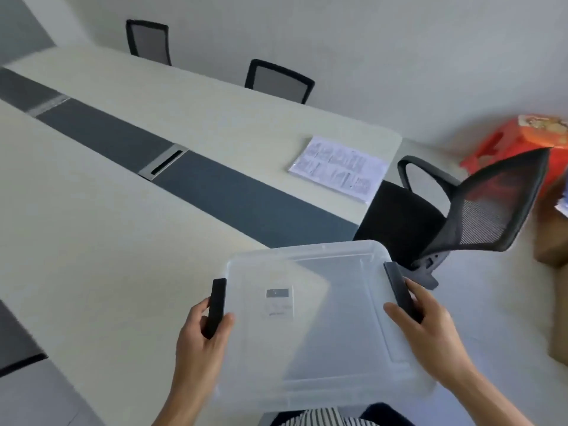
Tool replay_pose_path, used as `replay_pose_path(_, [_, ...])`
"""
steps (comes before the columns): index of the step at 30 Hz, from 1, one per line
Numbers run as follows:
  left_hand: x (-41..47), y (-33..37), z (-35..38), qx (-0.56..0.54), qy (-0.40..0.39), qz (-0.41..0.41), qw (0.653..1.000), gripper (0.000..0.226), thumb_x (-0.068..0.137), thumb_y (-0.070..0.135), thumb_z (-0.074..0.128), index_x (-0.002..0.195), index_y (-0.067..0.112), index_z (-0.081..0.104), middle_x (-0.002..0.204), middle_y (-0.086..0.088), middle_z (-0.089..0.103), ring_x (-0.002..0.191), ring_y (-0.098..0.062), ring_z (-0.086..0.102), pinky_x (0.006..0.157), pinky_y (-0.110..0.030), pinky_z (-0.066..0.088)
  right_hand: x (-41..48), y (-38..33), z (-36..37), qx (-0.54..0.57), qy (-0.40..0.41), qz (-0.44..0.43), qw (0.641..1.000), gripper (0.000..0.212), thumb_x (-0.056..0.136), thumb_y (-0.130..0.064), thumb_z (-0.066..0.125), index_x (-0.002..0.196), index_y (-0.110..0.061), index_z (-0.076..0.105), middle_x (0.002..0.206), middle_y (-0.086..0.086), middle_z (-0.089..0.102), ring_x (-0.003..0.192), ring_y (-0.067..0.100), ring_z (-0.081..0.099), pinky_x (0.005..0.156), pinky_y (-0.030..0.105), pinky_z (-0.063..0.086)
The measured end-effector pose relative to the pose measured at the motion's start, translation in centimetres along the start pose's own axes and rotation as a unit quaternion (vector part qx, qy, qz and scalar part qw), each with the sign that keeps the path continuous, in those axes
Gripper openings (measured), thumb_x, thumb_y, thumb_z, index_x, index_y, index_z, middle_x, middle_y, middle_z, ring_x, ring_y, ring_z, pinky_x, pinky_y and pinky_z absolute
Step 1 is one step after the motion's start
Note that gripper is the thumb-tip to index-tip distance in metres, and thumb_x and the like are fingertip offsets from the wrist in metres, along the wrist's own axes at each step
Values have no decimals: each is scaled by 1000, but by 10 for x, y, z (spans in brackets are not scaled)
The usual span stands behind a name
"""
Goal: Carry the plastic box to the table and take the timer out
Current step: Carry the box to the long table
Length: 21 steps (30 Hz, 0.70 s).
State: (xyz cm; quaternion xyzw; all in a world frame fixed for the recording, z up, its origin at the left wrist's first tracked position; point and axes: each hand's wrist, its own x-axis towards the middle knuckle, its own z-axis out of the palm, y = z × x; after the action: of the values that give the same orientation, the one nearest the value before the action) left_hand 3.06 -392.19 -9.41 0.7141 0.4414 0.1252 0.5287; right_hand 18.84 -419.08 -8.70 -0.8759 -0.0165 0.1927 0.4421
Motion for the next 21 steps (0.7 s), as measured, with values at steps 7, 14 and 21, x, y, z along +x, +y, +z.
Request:
replay_pose_path(7, [14, -11, -14, 6, 106, -66, 992, 38, 86, 26, 64, 123, 22, 53, 70, -9, 57, 56, -21, 50, 55, -32, 40, 80, -52, 37, -111, -114, -86, 983, 49, 87, -32, 60, 135, -29, 48, 83, -6, 68, 73, 14, 63, 63, 30, 50])
replay_pose_path(14, [10, -22, 0, 48, 210, -182, 959, 50, 87, 30, 62, 132, 18, 45, 77, -7, 64, 66, -24, 61, 54, -30, 43, 165, -79, 97, -219, -268, -161, 924, 52, 92, -38, 53, 142, -32, 39, 98, -5, 65, 82, 16, 60, 64, 24, 44])
replay_pose_path(21, [15, -39, 15, 72, 256, -287, 920, 52, 89, 29, 58, 138, 19, 40, 82, -4, 62, 69, -22, 61, 55, -31, 44, 200, -96, 145, -221, -362, -202, 882, 42, 91, -30, 56, 131, -22, 49, 94, 7, 69, 83, 26, 64, 70, 35, 50])
